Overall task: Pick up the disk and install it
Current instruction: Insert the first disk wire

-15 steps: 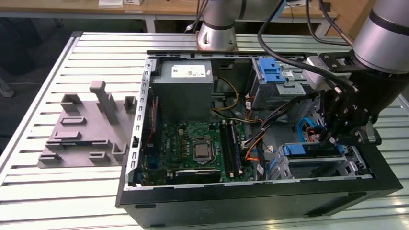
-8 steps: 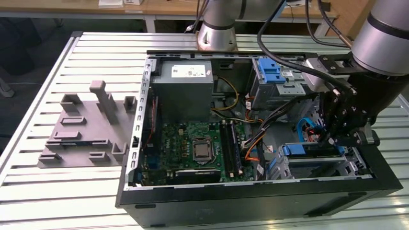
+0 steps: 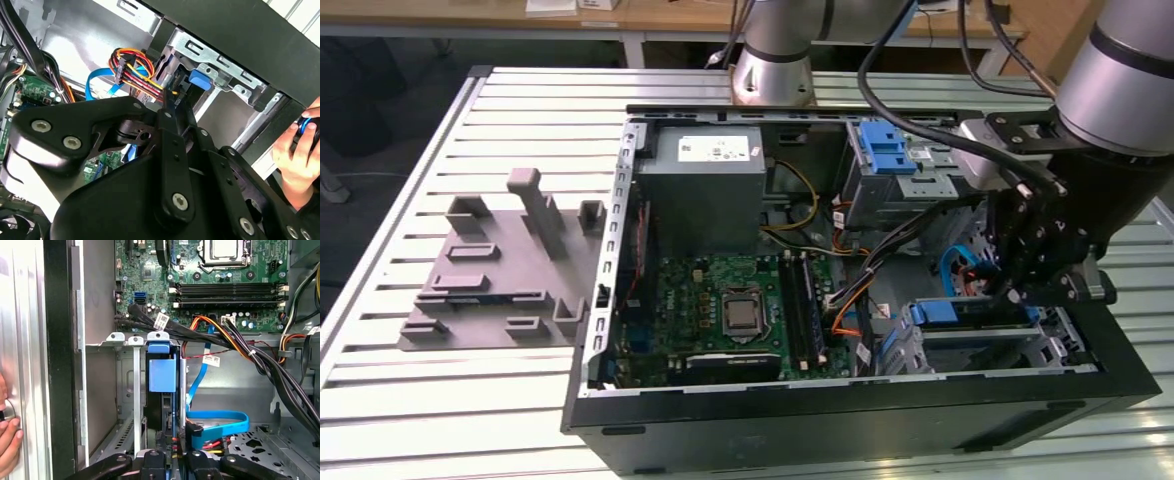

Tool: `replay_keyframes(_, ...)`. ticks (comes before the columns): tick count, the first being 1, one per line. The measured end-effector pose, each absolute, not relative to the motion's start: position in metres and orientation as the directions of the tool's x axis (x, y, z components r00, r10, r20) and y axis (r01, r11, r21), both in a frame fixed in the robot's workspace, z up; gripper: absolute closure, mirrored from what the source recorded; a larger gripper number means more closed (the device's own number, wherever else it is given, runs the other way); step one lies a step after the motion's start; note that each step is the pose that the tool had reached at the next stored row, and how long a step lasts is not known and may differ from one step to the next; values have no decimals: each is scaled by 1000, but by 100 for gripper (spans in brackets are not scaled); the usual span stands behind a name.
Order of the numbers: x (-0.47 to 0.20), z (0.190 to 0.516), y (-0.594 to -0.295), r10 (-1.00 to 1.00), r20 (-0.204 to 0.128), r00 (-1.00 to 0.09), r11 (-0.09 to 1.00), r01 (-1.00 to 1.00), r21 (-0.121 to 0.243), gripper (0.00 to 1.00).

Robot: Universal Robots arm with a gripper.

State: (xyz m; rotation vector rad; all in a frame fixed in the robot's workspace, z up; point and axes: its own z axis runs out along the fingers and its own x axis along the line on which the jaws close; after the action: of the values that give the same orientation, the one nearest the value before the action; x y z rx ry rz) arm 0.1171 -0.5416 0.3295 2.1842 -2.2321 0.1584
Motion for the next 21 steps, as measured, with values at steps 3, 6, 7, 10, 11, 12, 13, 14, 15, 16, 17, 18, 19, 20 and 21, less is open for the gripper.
replay_keyframes(3,117,332,-542,-996,81,-24,19,-998,-62,76)
replay_keyframes(6,117,335,-542,-996,81,-24,19,-998,-62,76)
replay_keyframes(7,117,335,-542,-996,81,-24,19,-998,-62,77)
replay_keyframes(10,117,336,-542,-996,81,-24,19,-998,-62,89)
replay_keyframes(11,117,337,-542,-996,81,-24,19,-998,-62,89)
replay_keyframes(12,117,337,-542,-996,81,-24,19,-998,-62,89)
replay_keyframes(13,117,337,-542,-996,81,-24,19,-998,-62,89)
replay_keyframes(14,117,337,-542,-996,81,-24,19,-998,-62,89)
replay_keyframes(15,117,337,-542,-996,81,-24,19,-998,-62,89)
replay_keyframes(16,117,337,-542,-996,81,-24,19,-998,-62,89)
replay_keyframes(17,117,338,-542,-996,81,-24,19,-998,-62,89)
replay_keyframes(18,117,338,-542,-996,81,-24,19,-998,-62,89)
replay_keyframes(19,117,338,-542,-996,81,-24,19,-998,-62,89)
replay_keyframes(20,117,338,-542,-996,81,-24,19,-998,-62,89)
replay_keyframes(21,117,338,-542,-996,81,-24,19,-998,-62,89)
